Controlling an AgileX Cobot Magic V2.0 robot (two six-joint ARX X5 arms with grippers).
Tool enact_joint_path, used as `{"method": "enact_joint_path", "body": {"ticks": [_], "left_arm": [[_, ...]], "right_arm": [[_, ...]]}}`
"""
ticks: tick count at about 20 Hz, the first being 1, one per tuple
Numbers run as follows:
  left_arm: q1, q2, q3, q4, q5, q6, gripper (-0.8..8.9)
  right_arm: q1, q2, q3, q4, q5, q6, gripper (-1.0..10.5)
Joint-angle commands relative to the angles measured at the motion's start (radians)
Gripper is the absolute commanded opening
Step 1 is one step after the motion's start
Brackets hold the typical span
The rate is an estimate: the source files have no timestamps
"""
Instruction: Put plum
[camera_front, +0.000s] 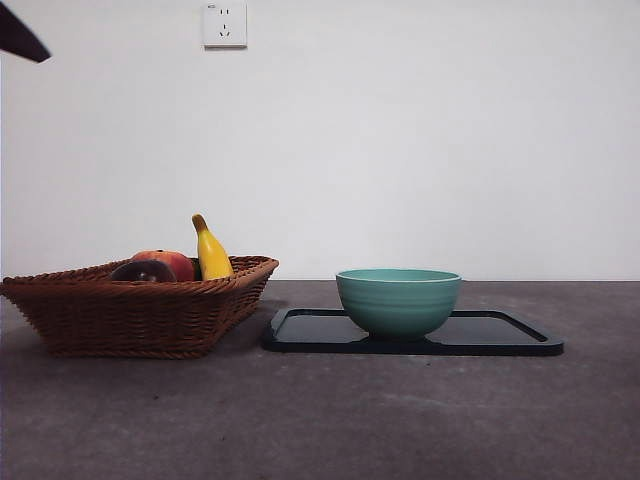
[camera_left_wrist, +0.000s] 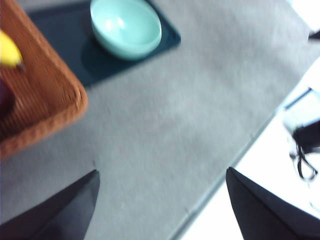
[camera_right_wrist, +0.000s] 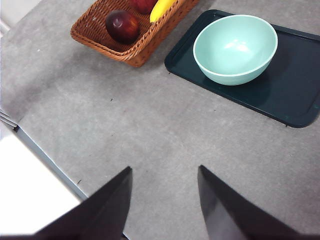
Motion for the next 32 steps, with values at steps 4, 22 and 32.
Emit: {"method": "enact_joint_path", "body": {"ticks": [4,22,32], "left_arm": [[-0.004,0.007,0.018,-0.007,0.010,0.035,4.03],[-0.004,0.007,0.018,-0.006,0.011,0.035,4.03],[-0.004,0.007,0.018,-0.005,0.011,0.035,4.03]], "right_arm": [[0.006,0.006,0.005,0.008,0.000,0.000,2.1],[0.002,0.232,0.093,0.172,0.116,0.254,3.0],[-0.025,0.811,0.437,0.206,0.188,0.164,3.1]]}}
